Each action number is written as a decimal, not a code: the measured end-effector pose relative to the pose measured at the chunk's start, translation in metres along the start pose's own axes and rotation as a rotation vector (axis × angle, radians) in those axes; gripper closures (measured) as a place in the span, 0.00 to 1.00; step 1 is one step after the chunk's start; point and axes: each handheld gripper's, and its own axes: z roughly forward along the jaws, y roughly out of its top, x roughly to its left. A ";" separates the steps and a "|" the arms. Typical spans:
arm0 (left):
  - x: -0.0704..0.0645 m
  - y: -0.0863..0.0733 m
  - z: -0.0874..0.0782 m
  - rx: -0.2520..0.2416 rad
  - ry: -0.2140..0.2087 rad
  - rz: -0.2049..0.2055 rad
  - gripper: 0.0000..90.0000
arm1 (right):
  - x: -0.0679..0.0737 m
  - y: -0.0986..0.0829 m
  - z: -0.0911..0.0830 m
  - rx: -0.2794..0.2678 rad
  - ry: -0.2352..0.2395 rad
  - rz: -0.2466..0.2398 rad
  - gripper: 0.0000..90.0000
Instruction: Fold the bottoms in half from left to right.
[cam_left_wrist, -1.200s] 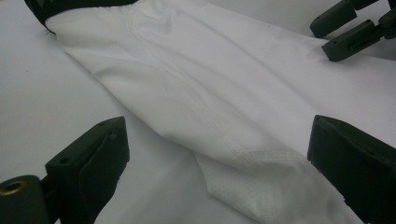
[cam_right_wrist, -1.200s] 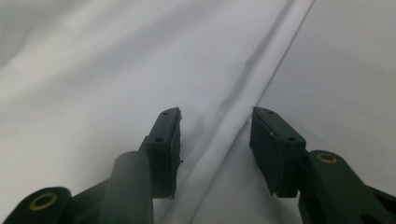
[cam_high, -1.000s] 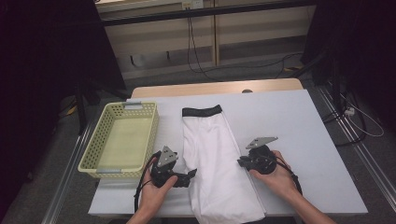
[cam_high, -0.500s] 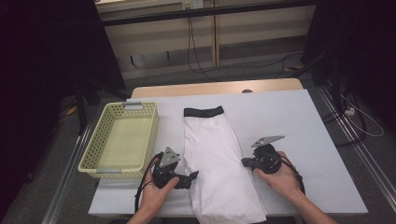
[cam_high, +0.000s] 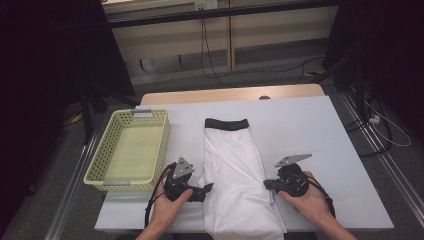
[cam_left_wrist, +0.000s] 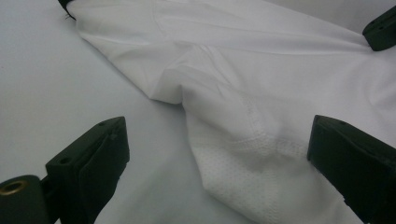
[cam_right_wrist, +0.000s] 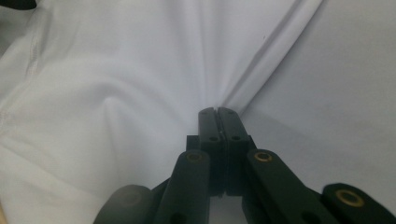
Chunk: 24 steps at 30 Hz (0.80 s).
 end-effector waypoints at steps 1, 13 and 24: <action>0.000 0.000 0.000 0.000 0.000 0.000 0.06 | 0.001 -0.001 0.000 0.007 0.006 -0.002 1.00; -0.001 -0.001 0.002 0.008 -0.007 0.004 0.06 | 0.013 -0.021 -0.013 0.021 0.052 -0.008 1.00; 0.002 0.002 -0.004 -0.059 -0.006 -0.015 0.06 | 0.001 -0.017 -0.015 -0.043 0.039 -0.062 0.62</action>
